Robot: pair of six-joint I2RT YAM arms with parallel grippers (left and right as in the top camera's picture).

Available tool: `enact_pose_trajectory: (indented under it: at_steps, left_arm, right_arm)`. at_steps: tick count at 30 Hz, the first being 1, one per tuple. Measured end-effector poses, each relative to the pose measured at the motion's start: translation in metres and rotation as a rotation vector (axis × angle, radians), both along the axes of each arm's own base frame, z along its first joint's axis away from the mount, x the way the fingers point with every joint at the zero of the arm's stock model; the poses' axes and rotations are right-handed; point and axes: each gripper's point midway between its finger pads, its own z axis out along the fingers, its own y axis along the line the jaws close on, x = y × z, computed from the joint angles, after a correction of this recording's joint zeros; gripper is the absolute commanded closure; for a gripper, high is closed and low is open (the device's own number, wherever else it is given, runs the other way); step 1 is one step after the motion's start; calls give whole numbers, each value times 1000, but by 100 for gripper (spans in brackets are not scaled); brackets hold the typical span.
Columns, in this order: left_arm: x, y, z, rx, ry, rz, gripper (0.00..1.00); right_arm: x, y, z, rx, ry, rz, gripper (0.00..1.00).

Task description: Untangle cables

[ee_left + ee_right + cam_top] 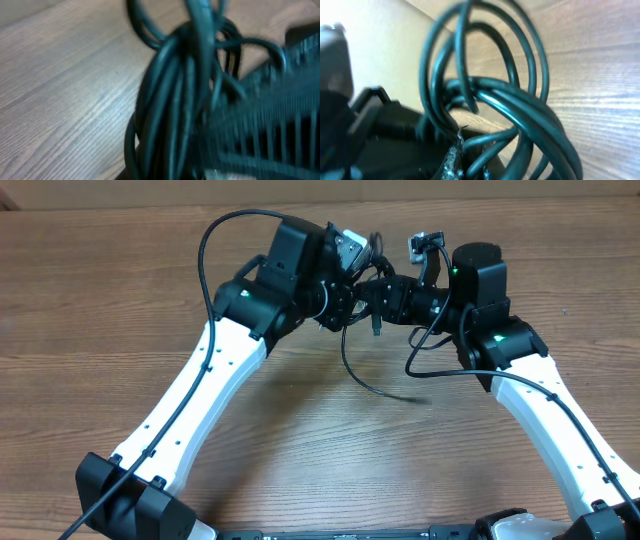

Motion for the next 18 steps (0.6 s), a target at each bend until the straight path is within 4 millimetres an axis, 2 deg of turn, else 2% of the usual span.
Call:
enact_pose_trajectory:
  at_steps: [8, 15, 18]
  left_arm:
    - [-4, 2, 2, 10, -15, -73, 96]
    - [-18, -8, 2, -21, 5, -165, 96]
    - [-22, -10, 2, -35, 15, -190, 96]
  right_arm:
    - [7, 3, -3, 39, 46, -39, 96]
    - [9, -6, -29, -27, 135, -117, 96]
    - [11, -5, -34, -42, 132, -124, 96]
